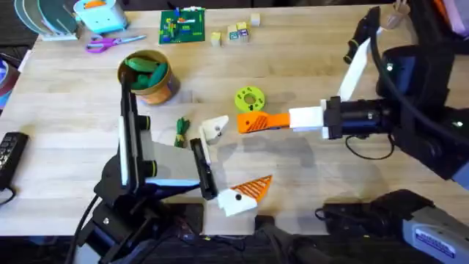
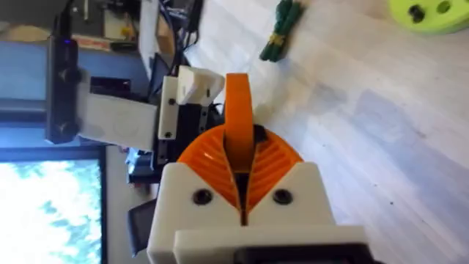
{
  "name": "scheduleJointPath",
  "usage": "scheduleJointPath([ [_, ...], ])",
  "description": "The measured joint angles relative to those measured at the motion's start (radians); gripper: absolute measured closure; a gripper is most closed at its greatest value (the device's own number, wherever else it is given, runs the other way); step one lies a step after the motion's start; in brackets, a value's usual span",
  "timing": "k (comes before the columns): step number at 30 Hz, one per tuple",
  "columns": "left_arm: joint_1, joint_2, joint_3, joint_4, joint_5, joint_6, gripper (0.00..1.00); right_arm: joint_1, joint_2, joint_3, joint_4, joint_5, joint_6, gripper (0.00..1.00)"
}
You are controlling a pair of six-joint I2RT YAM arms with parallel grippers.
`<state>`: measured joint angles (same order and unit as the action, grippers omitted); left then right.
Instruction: Pick up the gripper from the table and insert it into the empty holder that is missing its gripper. Then pick up a screw, insert it into the mounting hole, and use the screwdriver to tighten it. Finally, clean up the table by picking up the vegetable and placing it into the bucket.
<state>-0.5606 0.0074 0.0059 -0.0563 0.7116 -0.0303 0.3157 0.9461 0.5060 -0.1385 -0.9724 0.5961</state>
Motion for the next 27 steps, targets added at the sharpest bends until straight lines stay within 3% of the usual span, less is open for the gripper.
scheduleJointPath([
  [8, 0.000, 0.000, 0.000, 0.000, 0.000, 0.000, 0.008, 0.000, 0.134, 0.000, 0.031, -0.194, 0.072, 0.992],
  [17, 0.000, 0.000, 0.000, 0.000, 0.000, 0.000, 0.009, 0.000, 0.220, 0.000, 0.228, -0.288, 0.164, 0.992],
  [27, 0.000, 0.000, 0.000, 0.000, 0.000, 0.000, 0.008, 0.000, 0.256, 0.000, 0.258, -0.308, 0.216, 0.992],
])
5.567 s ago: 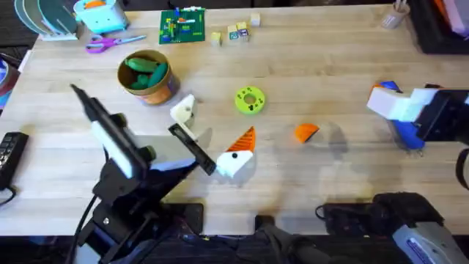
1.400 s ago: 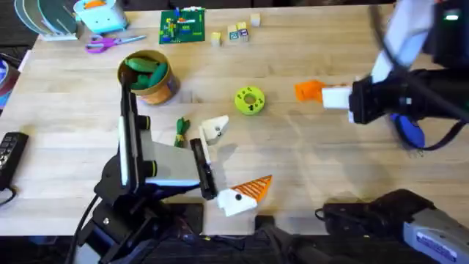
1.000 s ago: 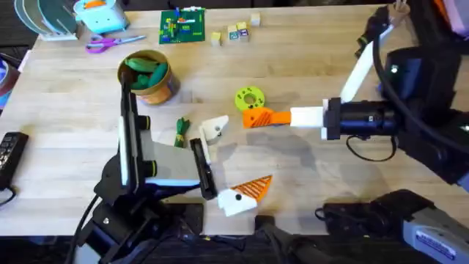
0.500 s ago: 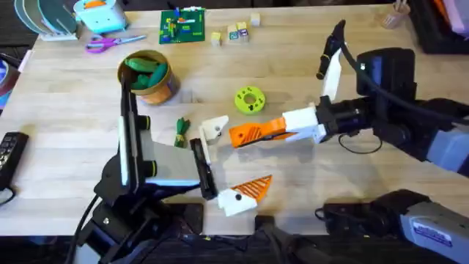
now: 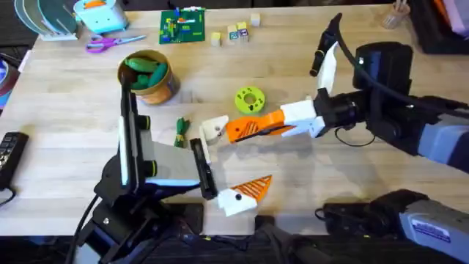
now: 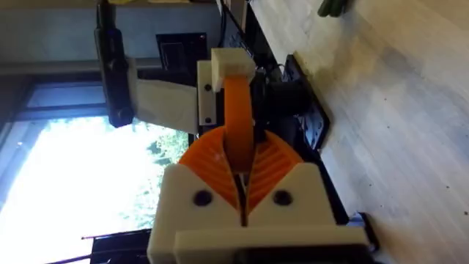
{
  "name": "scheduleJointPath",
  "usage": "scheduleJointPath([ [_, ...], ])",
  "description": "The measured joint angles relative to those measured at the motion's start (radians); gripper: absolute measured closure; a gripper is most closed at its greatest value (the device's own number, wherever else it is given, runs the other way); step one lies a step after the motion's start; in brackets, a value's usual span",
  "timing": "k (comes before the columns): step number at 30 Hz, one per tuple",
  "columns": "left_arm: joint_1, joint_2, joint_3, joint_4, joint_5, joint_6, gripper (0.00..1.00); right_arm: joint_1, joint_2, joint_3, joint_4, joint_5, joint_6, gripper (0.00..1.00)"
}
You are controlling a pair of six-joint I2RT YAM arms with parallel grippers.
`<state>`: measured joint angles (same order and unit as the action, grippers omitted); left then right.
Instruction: Pick up the gripper from the table and insert it into the empty holder that is missing its gripper. Then pick up a screw, insert it into the mounting hole, and use the screwdriver to tighten it. Finally, clean up the table by picking up the vegetable and placing it into the bucket.
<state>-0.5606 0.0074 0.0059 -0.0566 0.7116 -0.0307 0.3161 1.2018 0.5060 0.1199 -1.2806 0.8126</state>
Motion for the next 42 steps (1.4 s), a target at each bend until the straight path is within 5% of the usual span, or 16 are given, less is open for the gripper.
scheduleJointPath([
  [23, 0.014, 0.000, 0.000, 0.000, -0.076, -0.031, 0.008, 0.196, 0.126, 0.002, 0.364, 0.239, 0.287, 0.993],
  [42, 0.021, 0.012, 0.000, 0.000, -0.128, -0.064, 0.008, 0.224, 0.225, 0.006, 0.518, 0.278, 0.370, 0.939],
])
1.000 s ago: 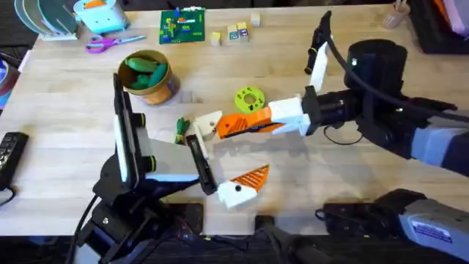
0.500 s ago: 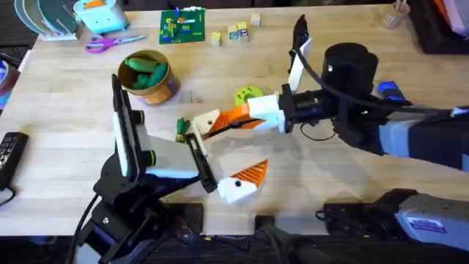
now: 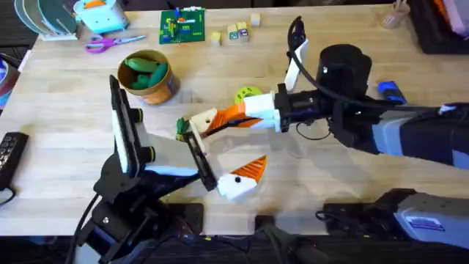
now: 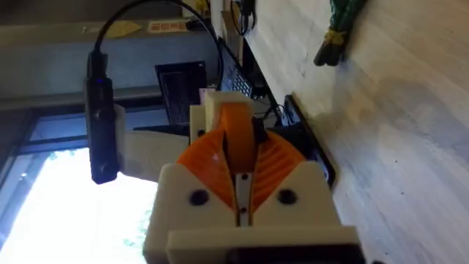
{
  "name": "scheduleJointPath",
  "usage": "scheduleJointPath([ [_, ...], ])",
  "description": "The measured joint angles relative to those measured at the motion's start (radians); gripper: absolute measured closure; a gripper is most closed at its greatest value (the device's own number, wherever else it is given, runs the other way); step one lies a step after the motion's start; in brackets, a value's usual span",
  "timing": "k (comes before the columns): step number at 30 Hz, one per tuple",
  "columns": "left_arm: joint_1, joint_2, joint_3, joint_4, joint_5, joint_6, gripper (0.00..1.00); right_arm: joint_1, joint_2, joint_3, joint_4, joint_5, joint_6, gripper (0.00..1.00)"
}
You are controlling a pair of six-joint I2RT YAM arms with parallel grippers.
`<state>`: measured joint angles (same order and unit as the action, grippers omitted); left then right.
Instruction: Pick up the gripper from the table and insert it into the empty holder that is missing its gripper. Then pick up a screw, insert it into the mounting hole, and use the screwdriver to tighten it. Finally, clean up the table by picking up the vegetable and placing it into the bucket.
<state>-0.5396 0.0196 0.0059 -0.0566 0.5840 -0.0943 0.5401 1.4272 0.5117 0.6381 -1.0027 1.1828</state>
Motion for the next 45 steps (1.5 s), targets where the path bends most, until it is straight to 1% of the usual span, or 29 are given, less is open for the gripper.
scheduleJointPath([
  [2, 0.000, 0.000, 0.000, 0.000, -0.005, 0.004, 0.008, 0.000, 0.002, 0.000, 0.021, -0.001, 0.001, 0.908],
  [5, 0.000, -0.001, 0.000, 0.001, -0.009, 0.012, 0.008, 0.002, 0.015, 0.000, 0.057, -0.007, 0.001, 0.801],
  [8, -0.005, -0.001, 0.000, 0.002, 0.021, 0.023, 0.008, 0.017, 0.019, 0.000, 0.066, -0.008, 0.000, 0.715],
  [11, -0.010, -0.002, 0.000, 0.002, 0.024, 0.031, 0.008, 0.021, 0.020, 0.000, 0.065, -0.008, 0.000, 0.630],
  [20, -0.010, -0.002, 0.000, 0.003, 0.032, 0.046, 0.008, 0.016, 0.003, -0.001, 0.055, -0.008, 0.001, 0.536],
  [23, -0.016, -0.002, 0.000, 0.002, 0.063, 0.047, 0.008, 0.003, -0.020, -0.001, 0.060, -0.008, 0.003, 0.511],
  [27, -0.021, -0.002, 0.000, 0.001, 0.086, 0.050, 0.008, -0.010, -0.043, -0.001, 0.064, -0.008, 0.004, 0.466],
  [31, -0.021, -0.002, 0.000, 0.001, 0.097, 0.050, 0.008, -0.014, -0.043, -0.001, 0.059, 0.000, 0.000, 0.375],
  [32, -0.021, -0.002, 0.000, 0.001, 0.099, 0.050, 0.009, -0.017, -0.043, -0.001, 0.057, 0.013, -0.005, 0.349],
  [33, -0.021, -0.002, 0.000, 0.001, 0.101, 0.050, 0.008, -0.022, -0.043, -0.001, 0.056, 0.025, -0.010, 0.300],
  [36, -0.021, -0.002, 0.000, 0.001, 0.102, 0.050, 0.008, -0.055, -0.043, -0.001, 0.055, 0.083, -0.056, 0.078],
  [37, -0.021, -0.002, 0.000, 0.001, 0.102, 0.051, 0.008, -0.072, -0.043, -0.001, 0.053, 0.100, -0.080, 0.028],
  [39, -0.021, -0.002, 0.000, 0.001, 0.102, 0.051, 0.008, -0.110, -0.043, 0.005, 0.015, 0.122, -0.125, 0.011],
  [40, -0.021, -0.002, 0.000, 0.000, 0.102, 0.052, 0.008, -0.135, -0.043, 0.016, -0.042, 0.130, -0.156, 0.010],
  [43, -0.021, -0.002, 0.000, 0.001, 0.102, 0.053, 0.007, -0.193, -0.043, 0.082, -0.263, 0.154, -0.273, 0.009],
  [45, -0.021, -0.002, 0.000, 0.001, 0.102, 0.053, 0.007, -0.209, -0.043, 0.149, -0.437, 0.183, -0.369, 0.009],
])
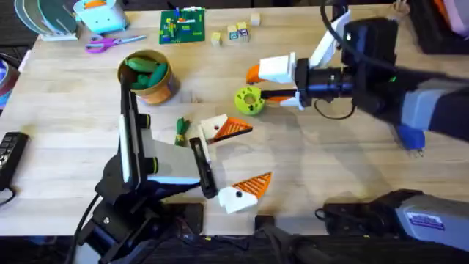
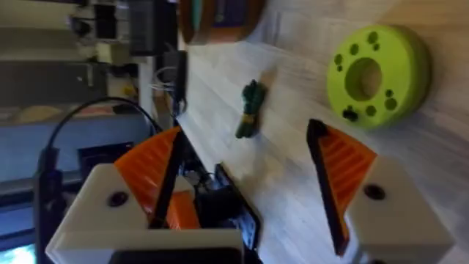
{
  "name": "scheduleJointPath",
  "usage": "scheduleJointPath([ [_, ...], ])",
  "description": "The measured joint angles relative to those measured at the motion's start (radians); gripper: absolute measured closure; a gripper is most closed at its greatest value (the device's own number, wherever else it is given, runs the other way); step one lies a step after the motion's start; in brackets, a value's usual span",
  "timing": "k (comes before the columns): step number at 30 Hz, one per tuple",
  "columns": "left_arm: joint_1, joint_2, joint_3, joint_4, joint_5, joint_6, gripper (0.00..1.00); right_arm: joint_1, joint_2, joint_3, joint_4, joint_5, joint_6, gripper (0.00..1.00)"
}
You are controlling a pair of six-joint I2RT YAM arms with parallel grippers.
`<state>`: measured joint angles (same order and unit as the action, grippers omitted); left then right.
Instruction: Pick up the gripper from the table and insert it into the empty holder that is missing its gripper. Then pick up a screw, insert it into the mounting hole, and use the screwdriver to tighten it. Finally, clean up the table by picking up the vegetable and placing it into the bucket.
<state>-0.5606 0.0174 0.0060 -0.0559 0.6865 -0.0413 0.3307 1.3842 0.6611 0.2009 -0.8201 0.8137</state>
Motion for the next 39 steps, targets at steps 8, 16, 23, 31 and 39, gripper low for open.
scheduleJointPath([
  [8, 0.000, 0.000, 0.000, 0.000, 0.002, 0.000, 0.008, 0.036, 0.000, 0.282, -0.568, 0.278, -0.453, 0.009],
  [16, 0.000, 0.000, 0.000, 0.000, 0.002, 0.000, 0.008, 0.123, 0.069, 0.372, -0.722, 0.470, -0.658, 0.050],
  [23, 0.000, 0.000, 0.000, 0.000, 0.002, 0.000, 0.008, 0.214, 0.225, 0.467, -0.799, 0.545, -0.720, 0.131],
  [31, 0.000, 0.000, 0.000, 0.000, 0.002, 0.000, 0.008, 0.270, 0.358, 0.619, -0.920, 0.632, -0.763, 0.347],
  [39, 0.000, 0.000, 0.000, 0.000, 0.002, 0.000, 0.008, 0.314, 0.381, 0.627, -0.920, 0.688, -0.781, 0.505],
])
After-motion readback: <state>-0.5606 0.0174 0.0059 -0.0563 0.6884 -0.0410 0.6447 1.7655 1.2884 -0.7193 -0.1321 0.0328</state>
